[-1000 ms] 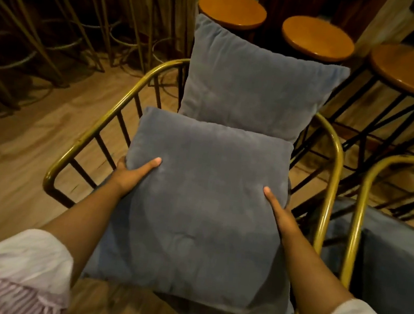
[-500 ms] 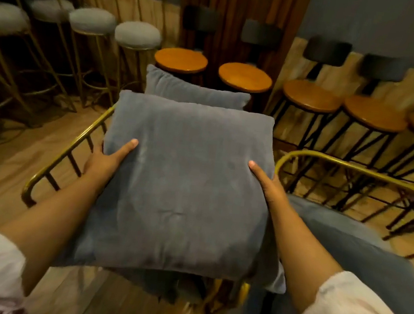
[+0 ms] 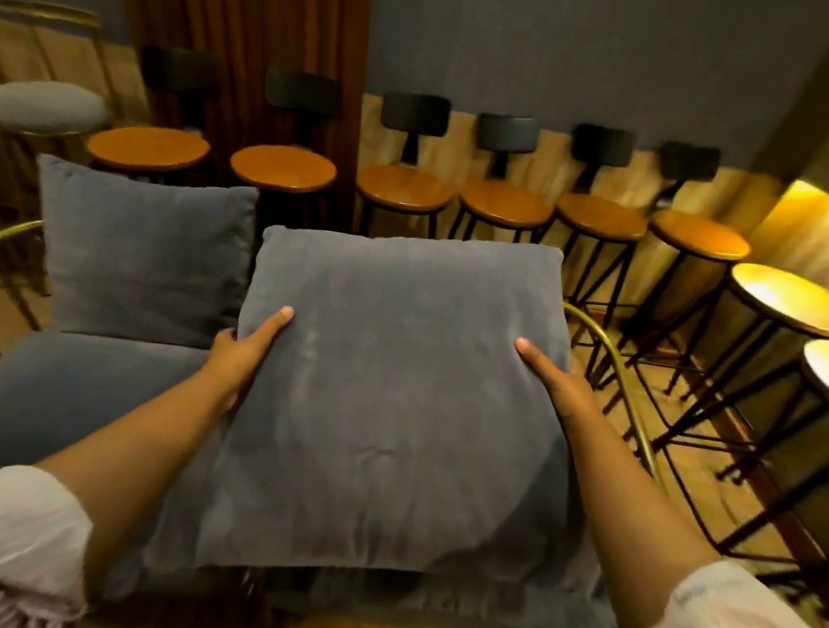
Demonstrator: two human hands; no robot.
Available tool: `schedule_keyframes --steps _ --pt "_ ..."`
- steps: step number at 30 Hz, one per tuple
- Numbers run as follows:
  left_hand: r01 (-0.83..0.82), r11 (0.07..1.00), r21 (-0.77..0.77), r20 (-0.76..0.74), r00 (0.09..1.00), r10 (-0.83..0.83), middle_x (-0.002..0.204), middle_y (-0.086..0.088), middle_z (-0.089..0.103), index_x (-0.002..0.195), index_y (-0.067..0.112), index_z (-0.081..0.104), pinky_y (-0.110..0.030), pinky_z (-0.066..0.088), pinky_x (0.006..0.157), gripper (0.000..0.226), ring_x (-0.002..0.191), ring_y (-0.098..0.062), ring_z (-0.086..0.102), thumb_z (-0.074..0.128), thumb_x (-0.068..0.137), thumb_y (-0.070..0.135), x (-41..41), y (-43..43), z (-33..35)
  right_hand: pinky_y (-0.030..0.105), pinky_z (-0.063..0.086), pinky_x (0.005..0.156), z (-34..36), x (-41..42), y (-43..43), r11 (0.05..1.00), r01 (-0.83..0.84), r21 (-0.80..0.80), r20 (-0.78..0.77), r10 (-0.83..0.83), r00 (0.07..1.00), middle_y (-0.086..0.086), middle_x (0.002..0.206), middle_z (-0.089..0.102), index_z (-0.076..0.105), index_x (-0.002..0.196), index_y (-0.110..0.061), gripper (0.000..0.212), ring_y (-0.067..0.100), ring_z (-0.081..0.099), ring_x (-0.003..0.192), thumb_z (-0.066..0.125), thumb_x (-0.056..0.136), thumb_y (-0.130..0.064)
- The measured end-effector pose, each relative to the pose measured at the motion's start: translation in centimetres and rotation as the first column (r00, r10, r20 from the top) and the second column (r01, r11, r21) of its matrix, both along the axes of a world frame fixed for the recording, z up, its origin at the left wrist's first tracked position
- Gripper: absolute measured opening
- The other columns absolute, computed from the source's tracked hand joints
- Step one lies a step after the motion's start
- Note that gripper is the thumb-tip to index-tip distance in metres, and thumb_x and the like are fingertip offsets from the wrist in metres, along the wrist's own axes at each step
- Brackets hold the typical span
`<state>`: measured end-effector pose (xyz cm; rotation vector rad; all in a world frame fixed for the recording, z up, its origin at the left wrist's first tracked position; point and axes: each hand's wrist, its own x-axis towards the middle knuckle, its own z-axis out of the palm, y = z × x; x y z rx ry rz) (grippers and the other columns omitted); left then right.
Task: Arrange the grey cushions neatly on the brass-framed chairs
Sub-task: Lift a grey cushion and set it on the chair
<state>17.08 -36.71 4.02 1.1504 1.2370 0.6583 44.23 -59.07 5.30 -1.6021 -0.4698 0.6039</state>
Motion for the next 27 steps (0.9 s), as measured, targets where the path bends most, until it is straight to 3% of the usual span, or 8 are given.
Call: schedule_keyframes --steps 3,6,8,12,15,21,24,27 --pt "0.038 0.998 -0.050 -0.025 0.999 -0.040 0.140 -0.017 0.051 0.140 0.004 0.042 -0.052 0.047 0.099 0.134 0.120 -0.040 0.054 0.072 0.033 0.080 4.0 -1.1 0.1 0.022 0.045 0.067 -0.6 3.3 -2.9 0.999 0.048 -0.002 -0.006 -0.048 0.999 -0.001 0.125 0.058 0.044 0.141 -0.022 0.077 0.018 0.056 0.104 0.076 0.074 -0.043" --pt "0.071 0.997 -0.017 -0.039 0.997 -0.072 0.139 -0.019 0.052 0.135 0.000 0.046 -0.047 0.045 0.100 0.099 0.122 -0.039 0.052 0.076 0.062 0.061 7.9 -1.7 0.5 0.031 0.050 0.079 -1.7 6.0 -4.3 0.997 0.083 -0.007 -0.035 -0.083 0.996 0.001 0.132 0.058 0.044 0.141 -0.025 0.092 0.021 0.059 0.110 0.081 0.062 -0.053" --pt "0.106 0.994 0.008 -0.083 0.991 -0.105 0.137 -0.019 0.053 0.132 0.000 0.049 -0.048 0.044 0.102 0.099 0.122 -0.039 0.052 0.076 0.060 0.061 10.4 -1.0 -0.1 0.033 0.050 0.079 -2.5 8.3 -4.5 0.994 0.100 -0.043 -0.054 -0.102 0.993 0.002 0.132 0.059 0.043 0.142 -0.025 0.100 0.022 0.061 0.107 0.083 0.055 -0.055" --pt "0.159 0.982 0.105 -0.165 0.976 -0.141 0.128 -0.017 0.062 0.123 0.002 0.059 -0.040 0.047 0.095 0.088 0.116 -0.035 0.058 0.081 0.058 0.056 16.0 2.0 -1.0 0.025 0.045 0.062 -4.2 14.1 -2.9 0.993 0.113 -0.045 -0.097 -0.116 0.988 -0.006 0.108 0.059 0.041 0.140 -0.023 0.067 0.008 0.058 0.086 0.073 0.081 -0.026" --pt "0.236 0.965 0.113 -0.178 0.960 -0.214 0.129 -0.016 0.062 0.125 0.003 0.058 -0.044 0.049 0.097 0.096 0.116 -0.035 0.058 0.086 0.047 0.052 20.6 5.5 -1.1 0.030 0.047 0.066 -4.5 19.1 0.6 0.985 0.131 -0.114 -0.116 -0.144 0.983 0.004 0.122 0.060 0.046 0.135 -0.018 0.064 0.019 0.060 0.092 0.075 0.078 -0.023" --pt "0.303 0.948 0.096 -0.193 0.940 -0.281 0.137 -0.013 0.055 0.129 0.004 0.053 -0.046 0.046 0.100 0.076 0.125 -0.034 0.052 0.087 0.062 0.020 29.5 13.0 -3.2 0.040 0.045 0.090 -5.1 28.5 10.1 0.986 0.157 -0.061 -0.119 -0.164 0.979 -0.003 0.135 0.054 0.040 0.142 -0.020 0.124 0.024 0.052 0.121 0.088 0.034 -0.058" --pt "0.373 0.924 0.088 -0.165 0.920 -0.356 0.135 -0.009 0.056 0.132 0.012 0.051 -0.046 0.049 0.094 0.090 0.125 -0.033 0.053 0.091 0.052 0.025 32.6 16.6 -5.1 0.046 0.041 0.106 -7.0 32.0 13.8 0.971 0.238 -0.034 -0.105 -0.240 0.965 0.000 0.145 0.044 0.029 0.146 -0.018 0.125 0.026 0.043 0.134 0.087 0.044 -0.060" --pt "0.382 0.923 0.042 -0.139 0.917 -0.373 0.140 -0.001 0.051 0.140 0.024 0.041 -0.055 0.048 0.094 0.108 0.129 -0.032 0.048 0.093 0.046 0.037 34.7 18.8 -7.0 0.042 0.043 0.105 -9.5 34.9 16.1 0.977 0.213 0.001 -0.073 -0.213 0.974 -0.003 0.141 0.051 0.035 0.145 -0.023 0.134 0.021 0.048 0.130 0.088 0.029 -0.064"
